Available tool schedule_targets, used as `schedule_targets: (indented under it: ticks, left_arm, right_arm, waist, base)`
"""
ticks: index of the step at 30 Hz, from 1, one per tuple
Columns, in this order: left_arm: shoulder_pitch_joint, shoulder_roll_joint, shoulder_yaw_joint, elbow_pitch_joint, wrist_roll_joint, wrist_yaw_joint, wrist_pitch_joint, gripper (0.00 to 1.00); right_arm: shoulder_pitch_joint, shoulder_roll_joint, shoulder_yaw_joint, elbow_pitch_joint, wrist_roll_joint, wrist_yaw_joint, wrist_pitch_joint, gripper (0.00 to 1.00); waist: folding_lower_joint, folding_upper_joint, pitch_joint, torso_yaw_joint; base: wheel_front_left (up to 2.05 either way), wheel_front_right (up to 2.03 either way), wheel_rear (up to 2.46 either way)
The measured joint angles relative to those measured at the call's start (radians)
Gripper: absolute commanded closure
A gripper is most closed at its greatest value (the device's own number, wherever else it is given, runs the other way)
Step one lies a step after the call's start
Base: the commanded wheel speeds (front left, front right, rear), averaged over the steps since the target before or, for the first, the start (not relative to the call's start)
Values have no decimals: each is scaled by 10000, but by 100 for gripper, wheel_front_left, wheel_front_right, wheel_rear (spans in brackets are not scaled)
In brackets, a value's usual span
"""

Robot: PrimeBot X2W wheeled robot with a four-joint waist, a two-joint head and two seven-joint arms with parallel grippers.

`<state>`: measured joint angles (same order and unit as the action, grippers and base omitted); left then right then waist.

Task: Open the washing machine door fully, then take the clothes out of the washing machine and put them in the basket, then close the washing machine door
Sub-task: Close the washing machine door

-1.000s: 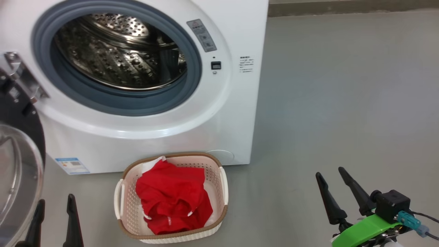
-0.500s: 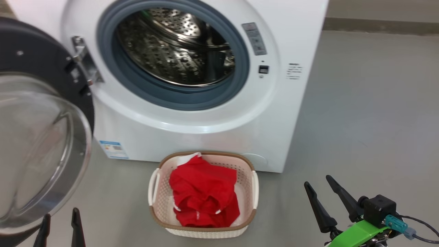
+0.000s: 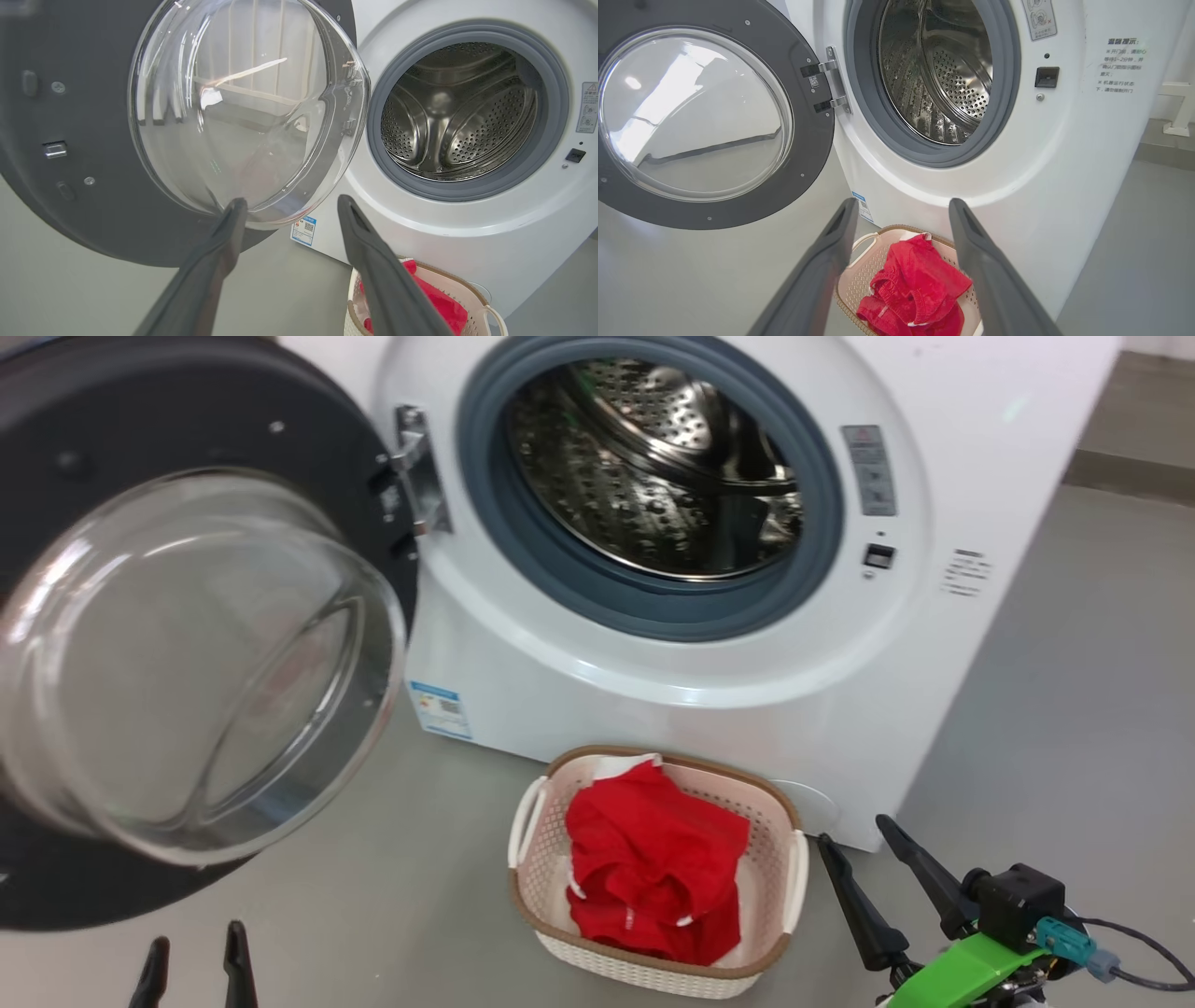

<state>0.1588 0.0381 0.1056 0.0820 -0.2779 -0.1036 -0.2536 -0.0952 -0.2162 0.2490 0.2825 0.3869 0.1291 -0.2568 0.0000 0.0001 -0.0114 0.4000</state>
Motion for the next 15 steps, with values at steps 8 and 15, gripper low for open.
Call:
schedule_targets:
  ticks: [8, 15]
  left_arm:
    - [204, 4, -88, -286, -201, 242, 0, 0]
    - [243, 2, -109, -665, -372, 608, 0, 0]
  right_arm:
    - [-408, -23, 493, 127, 35, 0, 0, 0]
    - [-1148, -107, 913, 357, 303, 0, 0, 0]
  waist:
    - [0, 0, -62, 878]
    - [0, 0, 192, 1131]
  base:
    - [0, 0, 0]
    - [0, 0, 0]
